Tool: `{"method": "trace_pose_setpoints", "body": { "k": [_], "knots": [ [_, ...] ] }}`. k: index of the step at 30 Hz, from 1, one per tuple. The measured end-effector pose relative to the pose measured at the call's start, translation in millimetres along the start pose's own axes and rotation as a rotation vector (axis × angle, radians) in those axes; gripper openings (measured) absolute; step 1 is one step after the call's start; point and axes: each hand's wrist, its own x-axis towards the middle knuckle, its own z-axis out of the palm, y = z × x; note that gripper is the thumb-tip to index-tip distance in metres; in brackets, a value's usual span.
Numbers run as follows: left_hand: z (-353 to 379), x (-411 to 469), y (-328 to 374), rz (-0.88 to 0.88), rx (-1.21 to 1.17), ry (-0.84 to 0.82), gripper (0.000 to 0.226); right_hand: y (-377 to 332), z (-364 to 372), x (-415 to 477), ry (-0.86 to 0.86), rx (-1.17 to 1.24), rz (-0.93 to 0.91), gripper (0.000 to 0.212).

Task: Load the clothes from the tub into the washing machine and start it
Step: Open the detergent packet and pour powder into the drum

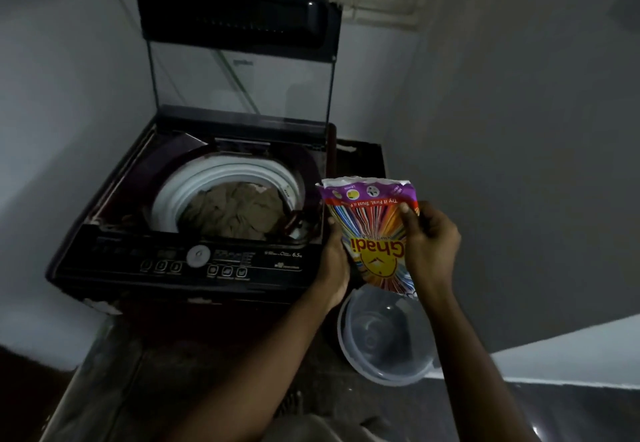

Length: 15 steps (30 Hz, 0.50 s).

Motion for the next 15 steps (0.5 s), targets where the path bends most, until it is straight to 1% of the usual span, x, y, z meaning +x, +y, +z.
{"method": "trace_pose_setpoints", "body": {
  "k": [3, 6, 8, 11, 15],
  "knots": [
    [8.2, 12.0, -17.5, -0.059, -0.038, 0.012, 0.061, 4.6, -1.7, 7.3, 0.0, -0.007, 0.012, 0.021],
    [17.0, 19.0, -33.4, -0.09, -0.09, 0.043, 0.072, 8.6, -1.5, 17.4, -0.033, -0.027, -0.022, 0.02],
    [26.6, 20.4, -39.3, -0.107, -0.114, 0.084, 0.072, 10.0, 0.7, 25.5, -0.073, -0.069, -0.046, 0.017],
    [39.7, 23.5, -47.0, -0.137, -0.214, 0.189, 0.069, 11.8, 4.7, 39.2, -0.167, -0.152, -0.103, 0.013],
    [53.3, 29.6, -59.0, -0.126, -0.342, 0.258, 0.069, 18.8, 13.0, 57.9, -0.276, -0.263, -0.148, 0.018]
  ]
}}
